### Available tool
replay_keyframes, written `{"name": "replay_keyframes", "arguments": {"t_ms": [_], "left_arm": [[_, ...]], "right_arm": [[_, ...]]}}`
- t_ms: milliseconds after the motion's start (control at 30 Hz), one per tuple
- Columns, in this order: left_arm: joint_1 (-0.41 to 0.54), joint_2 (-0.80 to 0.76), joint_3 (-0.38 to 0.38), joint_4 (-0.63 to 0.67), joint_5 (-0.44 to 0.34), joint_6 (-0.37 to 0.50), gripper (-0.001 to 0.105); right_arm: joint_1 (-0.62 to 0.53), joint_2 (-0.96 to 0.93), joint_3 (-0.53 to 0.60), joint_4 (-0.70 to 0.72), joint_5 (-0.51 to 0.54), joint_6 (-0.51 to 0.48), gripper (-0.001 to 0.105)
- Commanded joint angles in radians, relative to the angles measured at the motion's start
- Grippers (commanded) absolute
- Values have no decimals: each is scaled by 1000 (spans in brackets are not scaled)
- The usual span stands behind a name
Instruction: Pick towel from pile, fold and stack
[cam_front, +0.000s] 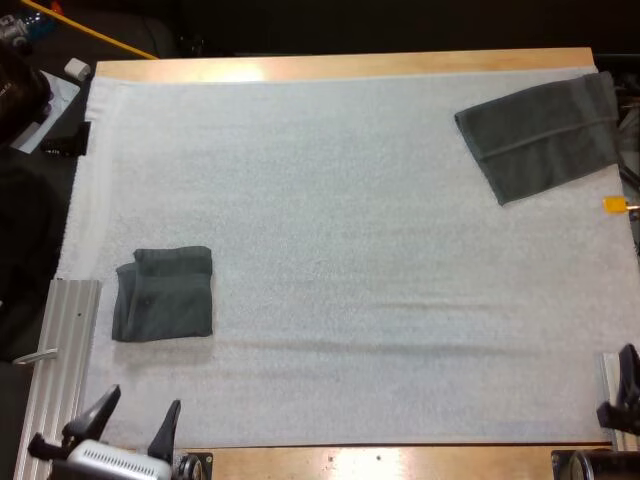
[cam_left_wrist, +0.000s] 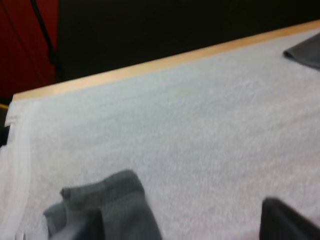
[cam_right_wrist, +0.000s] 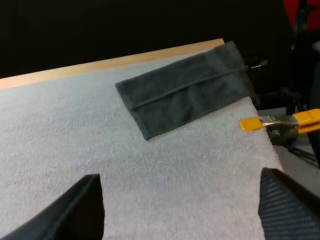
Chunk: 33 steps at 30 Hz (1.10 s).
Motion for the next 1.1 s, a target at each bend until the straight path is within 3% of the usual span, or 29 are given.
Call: {"name": "replay_keyframes", "arguments": {"t_ms": [0,233,300,600,1067], "left_arm": [[2,-153,60,-86,0,3,62],[3,-154,196,-187,2,4,61],[0,-144,183,-182,2,4,62],[-2,-146,324,-311,3,4,62],[-1,-140,376,-359,4,-1,62]], "right_arm": [[5,-47,63,-77,-4,-1,63],[3,-48,193,-149,-7,2,63],[-1,-36,177,-139,1,-4,64],[-3,-35,296,-171,2,-12,63],[-2,-31,364,-167,1,-9,64]]}}
